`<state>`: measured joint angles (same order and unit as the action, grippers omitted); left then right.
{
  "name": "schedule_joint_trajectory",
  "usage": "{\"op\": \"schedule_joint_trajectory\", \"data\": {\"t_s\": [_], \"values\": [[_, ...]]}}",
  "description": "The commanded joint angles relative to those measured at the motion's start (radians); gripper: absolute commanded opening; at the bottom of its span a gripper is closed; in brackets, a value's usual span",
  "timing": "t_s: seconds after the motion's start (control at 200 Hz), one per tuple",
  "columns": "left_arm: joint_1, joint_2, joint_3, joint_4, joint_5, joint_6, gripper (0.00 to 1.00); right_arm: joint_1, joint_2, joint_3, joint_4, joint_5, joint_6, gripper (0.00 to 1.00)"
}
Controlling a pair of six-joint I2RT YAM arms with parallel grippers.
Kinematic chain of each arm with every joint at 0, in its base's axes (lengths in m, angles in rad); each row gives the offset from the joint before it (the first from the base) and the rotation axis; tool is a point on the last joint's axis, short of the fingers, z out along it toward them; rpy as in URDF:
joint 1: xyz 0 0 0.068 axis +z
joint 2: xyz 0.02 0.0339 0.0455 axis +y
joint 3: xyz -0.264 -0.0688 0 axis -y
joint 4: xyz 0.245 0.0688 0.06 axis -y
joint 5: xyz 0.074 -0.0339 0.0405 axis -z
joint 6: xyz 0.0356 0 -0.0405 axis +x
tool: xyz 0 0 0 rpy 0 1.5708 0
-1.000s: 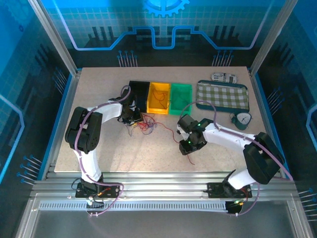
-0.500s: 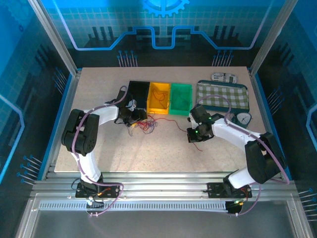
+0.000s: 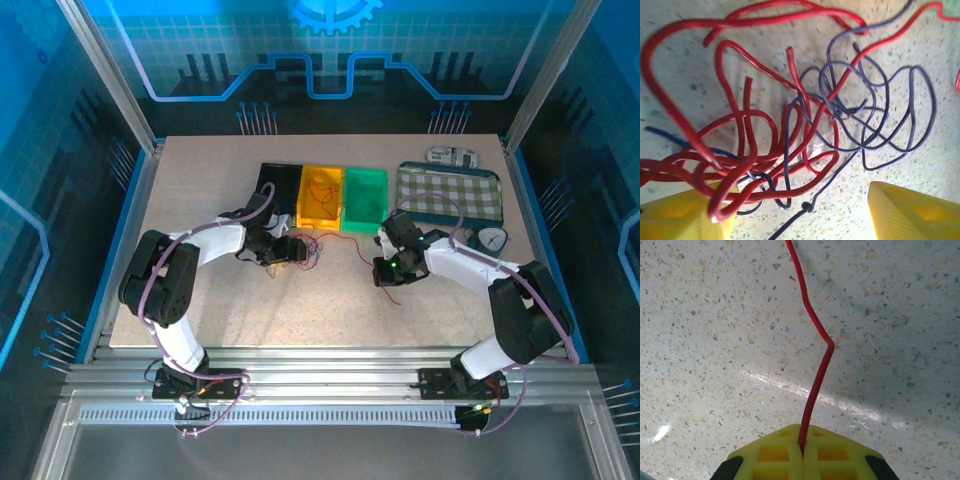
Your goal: Untangle the cables
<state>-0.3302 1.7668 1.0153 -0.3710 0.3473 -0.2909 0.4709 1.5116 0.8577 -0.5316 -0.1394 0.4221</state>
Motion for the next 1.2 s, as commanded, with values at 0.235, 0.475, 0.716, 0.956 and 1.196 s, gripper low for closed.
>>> {"op": "schedule_joint_trajectory", "data": {"t_s": [0.235,0.475,0.716,0.956,1.196], "values": [[-0.058,0.083,0.079,-0.022,-0.178,0.002,0.34,0.002,0.001,-0.006,0.013,-0.022,0.01,0.0],[-0.051,0.098,0.091,0.026,-0.183,-0.055,0.0,0.004,0.001,-0.002,0.012,-0.003,0.012,0.0],[0.043,0.0,-0.001,0.01,-0.409,-0.211,0.0,-0.083,-0.064,0.002,-0.03,0.14,0.087,0.0],[0.186,-0.071,-0.004,-0.113,-0.525,-0.289,0.0,-0.409,-0.187,-0.029,-0.078,0.261,0.208,0.0],[0.22,-0.029,0.026,-0.146,-0.511,-0.289,0.0,-0.603,-0.272,-0.027,-0.063,0.264,0.219,0.0]]}}
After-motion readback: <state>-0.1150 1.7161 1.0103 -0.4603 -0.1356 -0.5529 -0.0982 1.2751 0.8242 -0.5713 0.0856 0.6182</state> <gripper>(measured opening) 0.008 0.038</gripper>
